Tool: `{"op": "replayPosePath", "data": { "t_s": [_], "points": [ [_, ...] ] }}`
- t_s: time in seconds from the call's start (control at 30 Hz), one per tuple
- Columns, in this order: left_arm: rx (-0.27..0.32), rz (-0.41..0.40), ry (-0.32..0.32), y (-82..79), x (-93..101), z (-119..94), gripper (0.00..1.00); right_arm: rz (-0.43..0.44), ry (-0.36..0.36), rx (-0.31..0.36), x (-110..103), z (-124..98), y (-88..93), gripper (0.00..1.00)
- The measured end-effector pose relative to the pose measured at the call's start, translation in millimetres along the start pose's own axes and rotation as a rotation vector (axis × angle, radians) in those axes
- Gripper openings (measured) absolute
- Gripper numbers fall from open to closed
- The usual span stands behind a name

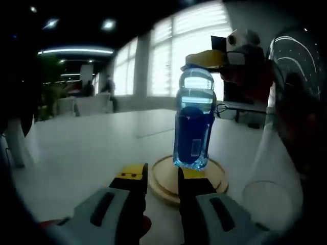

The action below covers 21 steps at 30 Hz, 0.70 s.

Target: Open the cover put in the Mizone put the cover back on

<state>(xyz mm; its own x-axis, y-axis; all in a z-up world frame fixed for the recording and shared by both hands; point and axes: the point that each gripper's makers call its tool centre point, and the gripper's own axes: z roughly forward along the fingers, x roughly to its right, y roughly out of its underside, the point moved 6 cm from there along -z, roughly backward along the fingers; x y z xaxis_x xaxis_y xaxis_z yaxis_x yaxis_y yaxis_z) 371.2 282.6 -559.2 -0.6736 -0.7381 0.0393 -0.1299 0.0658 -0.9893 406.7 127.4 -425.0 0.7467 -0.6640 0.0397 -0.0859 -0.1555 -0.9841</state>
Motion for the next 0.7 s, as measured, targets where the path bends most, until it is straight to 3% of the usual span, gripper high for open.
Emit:
{"op": "replayPosePath", "data": {
  "t_s": [0.17,0.2,0.7],
  "points": [
    [-0.002,0.001,0.000,0.0,0.5,0.2,0.18,0.005,-0.014,-0.009,-3.8,3.1,4.5,0.20],
    [-0.003,0.004,0.001,0.2,0.9,0.4,0.18,0.003,-0.010,0.017,-4.1,2.3,3.8,0.20],
    [-0.013,0.013,0.012,1.8,5.5,3.3,0.18,0.038,-0.015,0.057,2.7,-4.3,10.3,0.22]
  ]
}}
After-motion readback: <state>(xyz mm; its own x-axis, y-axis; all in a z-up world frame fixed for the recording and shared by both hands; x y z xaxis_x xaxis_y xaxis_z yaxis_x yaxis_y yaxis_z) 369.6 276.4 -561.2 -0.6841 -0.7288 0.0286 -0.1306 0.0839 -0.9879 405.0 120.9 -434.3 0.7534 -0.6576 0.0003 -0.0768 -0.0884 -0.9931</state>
